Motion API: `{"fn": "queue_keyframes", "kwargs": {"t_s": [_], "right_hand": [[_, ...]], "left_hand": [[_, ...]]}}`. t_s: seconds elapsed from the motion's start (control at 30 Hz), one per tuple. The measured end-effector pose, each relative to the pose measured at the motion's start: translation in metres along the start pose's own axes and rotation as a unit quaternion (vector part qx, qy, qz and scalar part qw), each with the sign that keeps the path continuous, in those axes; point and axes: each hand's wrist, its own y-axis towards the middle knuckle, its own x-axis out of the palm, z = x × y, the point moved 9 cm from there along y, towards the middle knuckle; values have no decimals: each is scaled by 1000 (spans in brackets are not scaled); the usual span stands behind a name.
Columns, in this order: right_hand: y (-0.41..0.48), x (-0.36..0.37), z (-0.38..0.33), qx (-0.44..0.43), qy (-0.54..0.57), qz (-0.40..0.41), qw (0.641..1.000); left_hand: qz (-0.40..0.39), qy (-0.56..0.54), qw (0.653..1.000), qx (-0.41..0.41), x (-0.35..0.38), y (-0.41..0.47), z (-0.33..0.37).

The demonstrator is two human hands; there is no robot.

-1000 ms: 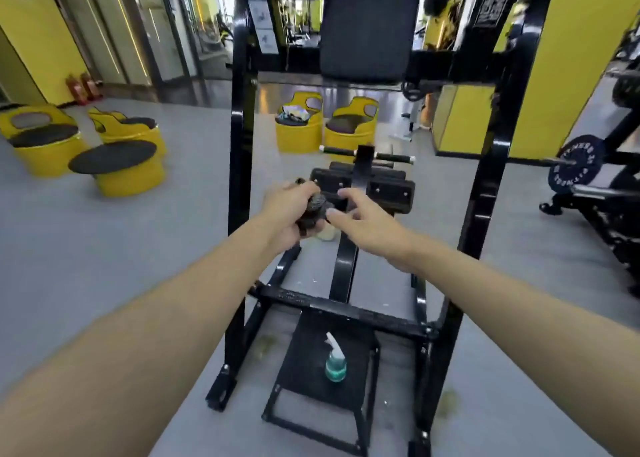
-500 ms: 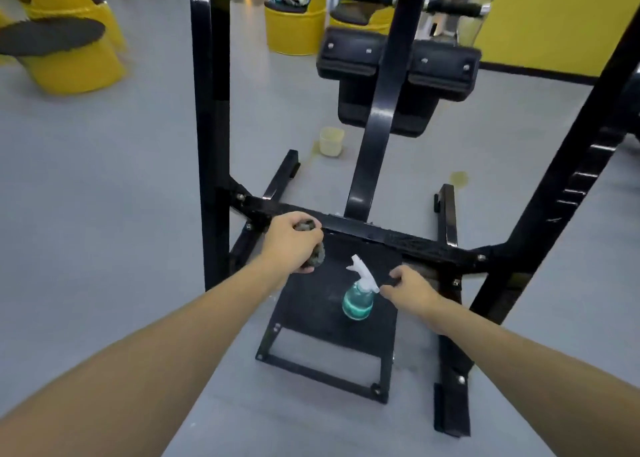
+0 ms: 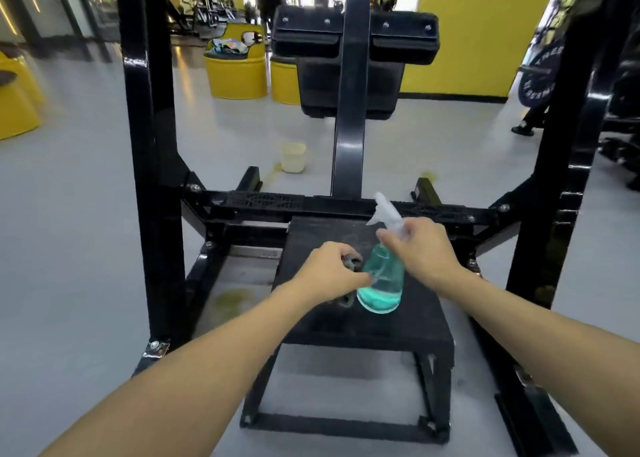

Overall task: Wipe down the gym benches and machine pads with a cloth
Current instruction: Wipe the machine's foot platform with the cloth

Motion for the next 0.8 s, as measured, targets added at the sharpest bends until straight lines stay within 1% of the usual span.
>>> {"fn": "queue_keyframes", "kwargs": {"t_s": [0.07,0.17,0.27,0.3,0.33,0.4,0.43,0.5,0.57,0.63,0.7,0.8], "right_hand": [[-15,-7,-11,-5,12,48,999],[-34,-15,-33,-14,25,86,996],[-50,-20,-52,-33,34,103,993],[-54,-20,-58,-39,59,89,993],[-56,-15,-63,-46,98,54,993],[-61,7,-70,-30,188,-48,981],[-63,17,-69,-12,217,-74,973],[-64,33,-63,35,236,-65,969],[-69,51,-57,72,227,-79,968],[-73,70,-47,95,207,-110,968],[-81,86,-44,121,192,-147,963],[-86,101,-42,145,177,-179,957]], "left_hand": [[-39,13,999,23,21,-5,-1],[-22,61,998,28,22,-15,-3],[-28,42,998,33,11,-26,-2],[-38,32,998,36,5,-30,0],[-48,21,998,43,0,-34,1],[-83,13,994,67,-5,-42,5],[-108,10,991,76,-5,-46,4],[-162,3,984,72,-4,-57,-5],[-197,12,979,52,-5,-64,-27],[-194,56,979,33,-11,-64,-54],[-155,102,982,22,-19,-59,-76],[-106,118,987,-1,-22,-53,-93]]}}
